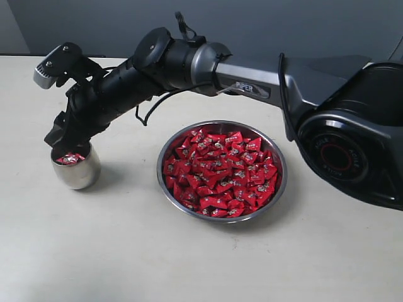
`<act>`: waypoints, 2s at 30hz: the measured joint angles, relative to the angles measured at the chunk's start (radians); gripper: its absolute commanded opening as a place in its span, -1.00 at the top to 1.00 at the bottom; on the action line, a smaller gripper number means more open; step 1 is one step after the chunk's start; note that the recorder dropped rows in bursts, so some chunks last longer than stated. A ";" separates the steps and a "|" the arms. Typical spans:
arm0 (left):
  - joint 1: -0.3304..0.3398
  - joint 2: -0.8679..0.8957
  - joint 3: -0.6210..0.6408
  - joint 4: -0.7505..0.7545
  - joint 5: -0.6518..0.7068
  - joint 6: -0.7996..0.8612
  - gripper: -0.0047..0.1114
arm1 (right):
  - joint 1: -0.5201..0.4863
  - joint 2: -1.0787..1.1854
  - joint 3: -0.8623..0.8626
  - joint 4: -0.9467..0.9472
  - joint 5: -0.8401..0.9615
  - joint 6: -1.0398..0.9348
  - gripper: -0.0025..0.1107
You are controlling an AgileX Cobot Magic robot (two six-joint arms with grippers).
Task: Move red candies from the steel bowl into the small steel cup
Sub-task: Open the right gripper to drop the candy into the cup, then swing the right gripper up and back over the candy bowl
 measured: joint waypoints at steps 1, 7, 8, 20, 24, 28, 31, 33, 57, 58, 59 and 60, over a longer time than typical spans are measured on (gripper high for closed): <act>0.000 0.000 0.000 0.000 0.000 0.000 0.91 | 0.000 0.000 0.000 -0.005 0.000 0.004 0.19; 0.000 0.000 0.000 0.000 0.000 0.000 0.91 | 0.000 -0.014 0.000 -0.152 -0.002 0.102 0.22; 0.000 0.000 0.000 0.000 0.000 0.000 0.91 | 0.000 -0.022 0.000 -0.182 -0.002 0.126 0.29; 0.000 0.000 0.000 0.000 0.000 0.000 0.91 | -0.004 -0.098 0.000 -0.334 0.022 0.317 0.97; 0.000 0.000 0.000 0.000 0.000 0.000 0.91 | -0.008 -0.118 0.000 -0.337 0.013 0.359 0.97; 0.000 0.000 0.000 0.000 0.000 0.000 0.91 | -0.017 -0.149 0.015 -0.335 -0.002 0.396 0.97; 0.000 0.000 0.000 0.000 0.000 0.000 0.91 | -0.039 -0.172 0.056 -0.333 -0.004 0.411 0.97; 0.000 0.000 0.000 0.000 0.000 0.000 0.91 | -0.058 -0.193 0.103 -0.333 -0.024 0.413 0.97; 0.000 0.000 0.000 0.000 0.000 0.000 0.91 | -0.312 -0.568 0.893 -0.256 -0.448 0.388 0.97; 0.000 0.000 0.000 0.000 0.000 0.000 0.91 | -0.323 -0.575 0.916 -0.256 -0.455 0.388 0.97; 0.000 0.000 0.000 0.000 0.000 0.000 0.91 | -0.329 -0.580 0.934 -0.254 -0.459 0.388 0.97; 0.000 0.000 0.000 0.000 0.000 0.000 0.91 | -0.333 -0.582 0.948 -0.254 -0.464 0.388 0.97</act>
